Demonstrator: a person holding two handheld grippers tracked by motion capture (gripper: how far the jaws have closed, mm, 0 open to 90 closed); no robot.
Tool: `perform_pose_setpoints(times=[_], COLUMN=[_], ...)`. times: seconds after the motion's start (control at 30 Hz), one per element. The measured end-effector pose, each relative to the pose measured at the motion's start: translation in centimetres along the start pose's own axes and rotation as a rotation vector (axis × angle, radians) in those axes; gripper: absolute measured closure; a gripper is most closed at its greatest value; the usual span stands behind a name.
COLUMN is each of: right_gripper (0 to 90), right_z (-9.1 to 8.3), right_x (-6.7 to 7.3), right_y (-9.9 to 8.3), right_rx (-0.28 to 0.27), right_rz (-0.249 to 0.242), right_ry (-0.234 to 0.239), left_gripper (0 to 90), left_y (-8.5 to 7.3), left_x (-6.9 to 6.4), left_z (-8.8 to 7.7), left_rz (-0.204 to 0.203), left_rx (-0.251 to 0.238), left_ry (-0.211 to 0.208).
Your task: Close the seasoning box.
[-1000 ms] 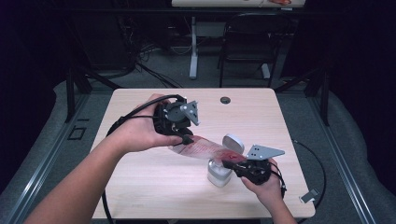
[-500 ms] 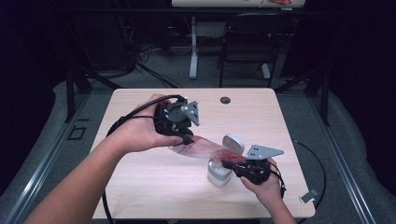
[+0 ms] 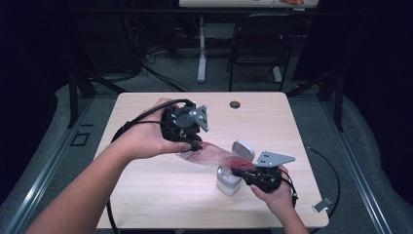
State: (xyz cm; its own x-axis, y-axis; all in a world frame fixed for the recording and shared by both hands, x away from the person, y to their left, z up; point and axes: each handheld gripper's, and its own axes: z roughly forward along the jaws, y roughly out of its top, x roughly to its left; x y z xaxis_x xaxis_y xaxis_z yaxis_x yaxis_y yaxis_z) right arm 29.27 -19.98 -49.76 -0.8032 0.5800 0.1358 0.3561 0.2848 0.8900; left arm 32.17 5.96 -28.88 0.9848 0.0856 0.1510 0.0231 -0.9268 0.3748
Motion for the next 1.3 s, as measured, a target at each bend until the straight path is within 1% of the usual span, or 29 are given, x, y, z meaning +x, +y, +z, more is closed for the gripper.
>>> perform_pose_setpoints(times=[0.47,0.53,0.7,0.83,0.87,0.93,0.97,1.1,1.13,1.23,1.3], right_gripper=[85.3,85.5,85.8,86.0,86.0,86.0,86.0,86.0,86.0,86.0,86.0], right_z=[-0.2,-0.2,-0.4,-0.6,-0.6,-0.7,-0.8,-1.0,-1.1,-1.2,-1.2], right_x=[0.0,0.0,0.1,0.1,0.1,0.1,0.0,0.0,0.0,-0.1,-0.1], right_y=[0.0,0.0,-0.1,-0.2,-0.2,-0.2,-0.2,-0.3,-0.3,-0.3,-0.3], right_rx=[-0.002,0.000,0.005,0.005,0.005,0.006,0.006,0.001,-0.001,-0.003,-0.004], right_rz=[0.000,-0.002,-0.005,-0.005,-0.006,-0.005,-0.006,-0.003,-0.003,0.001,0.001], right_ry=[0.001,-0.002,-0.002,-0.006,-0.009,-0.014,-0.016,-0.020,-0.021,-0.023,-0.019], left_gripper=[76.1,76.1,76.1,76.1,76.1,76.1,76.1,76.1,76.1,76.1,76.1], left_y=[0.0,0.0,0.0,0.2,0.2,0.3,0.3,0.4,0.5,0.5,0.4], left_x=[0.1,0.2,0.2,0.2,0.3,0.2,0.2,0.3,0.3,0.3,0.3], left_z=[0.0,0.0,0.1,0.2,0.2,0.3,0.3,0.4,0.4,0.4,0.4], left_rz=[-0.001,0.009,0.007,0.011,0.018,0.011,0.016,0.022,0.017,0.022,0.015], left_rx=[-0.003,-0.001,-0.003,-0.005,-0.003,-0.005,-0.004,-0.006,-0.009,-0.008,-0.006], left_ry=[0.000,0.001,-0.004,-0.004,-0.005,-0.010,-0.005,-0.009,-0.011,-0.008,-0.006])
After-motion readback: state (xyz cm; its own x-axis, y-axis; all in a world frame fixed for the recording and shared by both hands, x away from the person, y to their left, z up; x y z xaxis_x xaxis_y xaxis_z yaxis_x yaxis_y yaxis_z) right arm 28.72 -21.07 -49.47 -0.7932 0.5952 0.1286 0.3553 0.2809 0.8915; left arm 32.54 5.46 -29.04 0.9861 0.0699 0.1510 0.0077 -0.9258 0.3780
